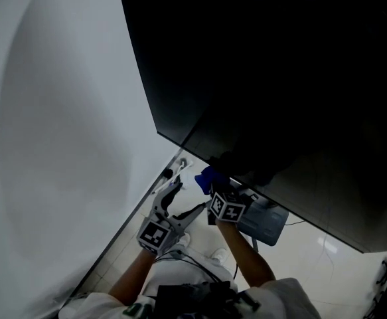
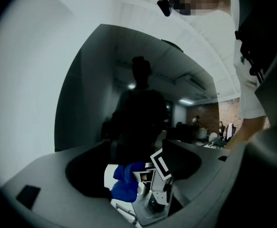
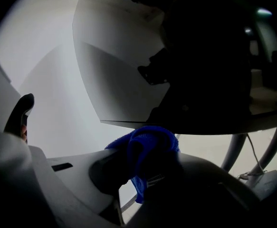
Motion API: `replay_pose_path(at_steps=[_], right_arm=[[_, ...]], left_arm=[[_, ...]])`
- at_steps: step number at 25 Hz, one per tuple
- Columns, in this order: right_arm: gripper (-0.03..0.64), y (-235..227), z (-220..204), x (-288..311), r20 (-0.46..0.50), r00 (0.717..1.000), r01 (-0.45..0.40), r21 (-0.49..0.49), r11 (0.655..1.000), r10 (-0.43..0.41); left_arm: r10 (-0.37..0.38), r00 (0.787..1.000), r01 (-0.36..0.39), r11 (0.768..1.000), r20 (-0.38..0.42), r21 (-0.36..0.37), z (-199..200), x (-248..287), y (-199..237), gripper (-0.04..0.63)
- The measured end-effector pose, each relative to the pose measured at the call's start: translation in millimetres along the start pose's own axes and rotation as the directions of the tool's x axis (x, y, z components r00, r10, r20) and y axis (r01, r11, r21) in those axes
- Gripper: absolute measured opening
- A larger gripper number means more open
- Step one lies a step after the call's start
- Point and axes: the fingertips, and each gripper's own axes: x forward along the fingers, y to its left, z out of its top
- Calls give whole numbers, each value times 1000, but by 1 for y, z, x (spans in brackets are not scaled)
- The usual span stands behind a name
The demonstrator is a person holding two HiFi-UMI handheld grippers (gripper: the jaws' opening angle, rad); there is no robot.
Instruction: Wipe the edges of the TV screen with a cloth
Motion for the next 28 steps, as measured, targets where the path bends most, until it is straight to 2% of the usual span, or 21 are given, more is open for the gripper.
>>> replay_pose_path(at_steps=[10, 17, 22, 26, 28], right_arm=[[69, 91, 7, 98, -27, 994, -109, -60, 992, 107], [69, 159, 13, 166, -62, 989, -134, 43, 990, 136], [69, 196, 15, 196, -87, 984, -157, 26, 987, 158], [69, 221, 25, 206, -84, 982, -175, -30, 984, 172], [69, 228, 32, 205, -71, 983, -168, -9, 986, 167]], left_arm=[[162, 987, -162, 987, 11, -1, 2, -45, 74, 333], [273, 961, -273, 962, 48, -13, 9, -82, 109, 333], [316, 946, -316, 949, 70, -17, 11, -97, 119, 333], [368, 926, -367, 930, 82, -32, 14, -117, 128, 333], [385, 918, -384, 923, 92, -37, 15, -126, 130, 333]])
